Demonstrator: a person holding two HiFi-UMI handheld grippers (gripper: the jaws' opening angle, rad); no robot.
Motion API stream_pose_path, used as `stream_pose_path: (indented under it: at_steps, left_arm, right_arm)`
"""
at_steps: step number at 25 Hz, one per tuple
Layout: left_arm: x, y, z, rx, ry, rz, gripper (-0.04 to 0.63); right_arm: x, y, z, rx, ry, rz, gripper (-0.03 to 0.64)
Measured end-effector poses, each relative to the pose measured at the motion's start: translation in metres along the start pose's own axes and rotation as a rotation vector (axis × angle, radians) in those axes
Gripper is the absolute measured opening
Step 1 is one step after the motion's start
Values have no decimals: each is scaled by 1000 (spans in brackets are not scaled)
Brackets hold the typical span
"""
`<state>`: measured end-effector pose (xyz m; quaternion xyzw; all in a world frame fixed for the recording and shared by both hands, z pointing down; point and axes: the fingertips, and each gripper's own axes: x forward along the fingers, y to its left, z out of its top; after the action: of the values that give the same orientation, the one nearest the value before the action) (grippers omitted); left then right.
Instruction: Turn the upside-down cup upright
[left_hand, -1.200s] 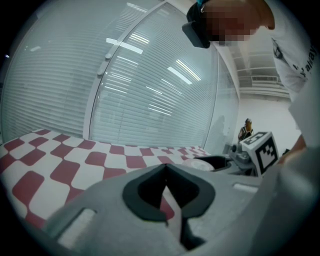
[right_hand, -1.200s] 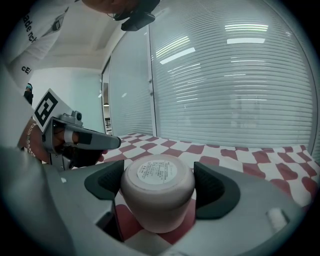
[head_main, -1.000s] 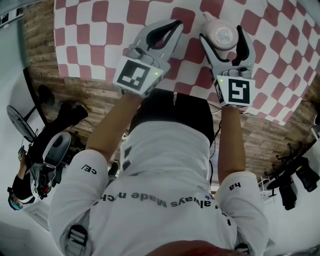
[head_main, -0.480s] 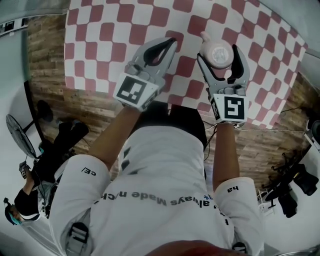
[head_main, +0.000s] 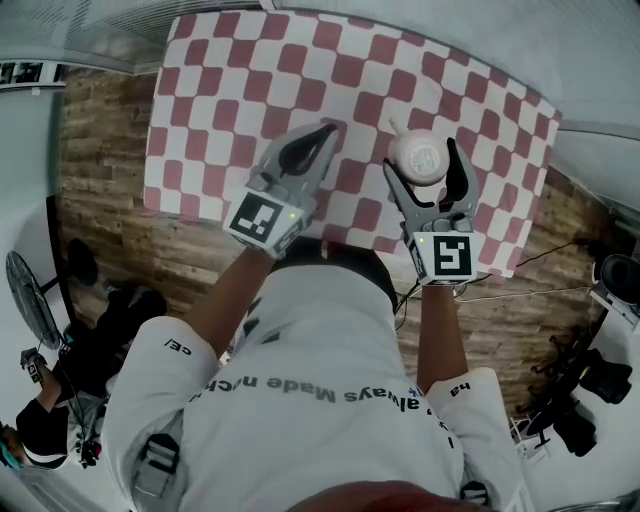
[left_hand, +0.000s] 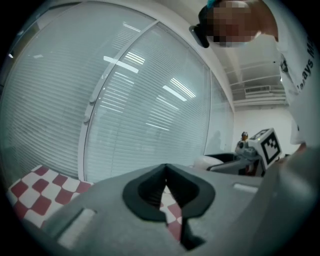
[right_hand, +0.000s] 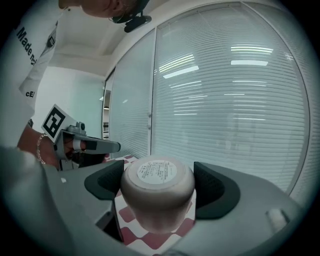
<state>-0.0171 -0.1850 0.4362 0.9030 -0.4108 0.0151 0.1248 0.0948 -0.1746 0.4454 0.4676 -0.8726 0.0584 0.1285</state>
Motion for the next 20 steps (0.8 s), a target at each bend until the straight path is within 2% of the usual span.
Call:
stream_pose_path:
  at_steps: [9, 20]
  left_arm:
    - [-20, -32, 66, 18, -45, -28, 2]
    - [-41, -60, 110, 36, -76, -62, 2]
  right_arm:
    - [-38, 7, 79, -42, -58, -12, 434]
    - [-79, 21, 125, -22, -94, -5, 434]
